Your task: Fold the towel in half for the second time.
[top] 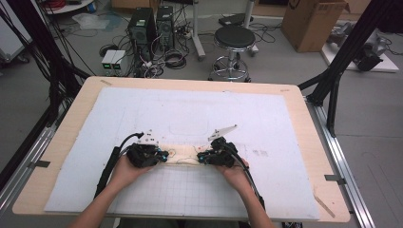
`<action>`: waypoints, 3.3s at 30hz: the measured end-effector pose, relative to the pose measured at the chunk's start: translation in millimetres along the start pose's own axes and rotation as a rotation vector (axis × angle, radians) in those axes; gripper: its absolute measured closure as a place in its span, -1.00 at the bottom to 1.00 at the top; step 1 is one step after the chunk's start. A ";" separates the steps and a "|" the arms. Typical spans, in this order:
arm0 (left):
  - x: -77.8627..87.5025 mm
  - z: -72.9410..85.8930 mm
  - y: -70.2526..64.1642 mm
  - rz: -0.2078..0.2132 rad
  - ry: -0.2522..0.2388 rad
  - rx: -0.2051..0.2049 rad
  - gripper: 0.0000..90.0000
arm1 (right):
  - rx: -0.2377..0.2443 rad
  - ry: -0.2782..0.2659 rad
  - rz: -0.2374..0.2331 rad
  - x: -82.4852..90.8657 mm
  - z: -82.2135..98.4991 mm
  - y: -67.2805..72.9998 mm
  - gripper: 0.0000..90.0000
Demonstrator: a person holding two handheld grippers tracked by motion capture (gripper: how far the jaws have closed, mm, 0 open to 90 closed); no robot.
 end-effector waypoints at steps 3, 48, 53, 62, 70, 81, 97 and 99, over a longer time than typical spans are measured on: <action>0.8 3.4 2.0 -0.005 0.000 0.000 0.89 | 0.011 0.007 0.016 2.6 1.7 -0.3 0.88; 34.5 39.4 27.6 -0.029 -0.111 0.120 0.36 | -0.041 -0.112 0.131 50.4 47.9 -30.4 0.29; 36.8 34.7 42.9 -0.047 -0.162 0.207 0.30 | -0.093 -0.131 0.141 55.5 39.2 -39.6 0.17; 23.6 35.2 60.0 -0.034 -0.122 0.294 0.25 | -0.182 -0.120 0.134 49.9 37.5 -56.1 0.10; 15.7 33.8 59.1 0.005 -0.078 0.285 0.44 | -0.181 -0.063 0.082 38.6 39.5 -58.2 0.40; 18.6 32.6 59.0 -0.015 -0.086 0.264 0.79 | -0.164 -0.066 0.047 39.7 37.7 -56.2 0.81; 21.2 23.0 72.0 -0.067 -0.147 0.310 0.82 | -0.180 -0.094 0.107 48.5 20.5 -65.1 0.82; 21.1 20.6 74.3 -0.071 -0.136 0.311 0.82 | -0.184 -0.098 0.111 49.2 17.6 -66.6 0.82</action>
Point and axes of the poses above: each handheld gripper's, and its own axes: x roughly backward along the jaws, z roughly out of its underside, y roughly to its left, the point moved 3 cm from there along -x, roughly forward along the jaws, and after that the axes turned 10 degrees about y, right-handed, at the moved point
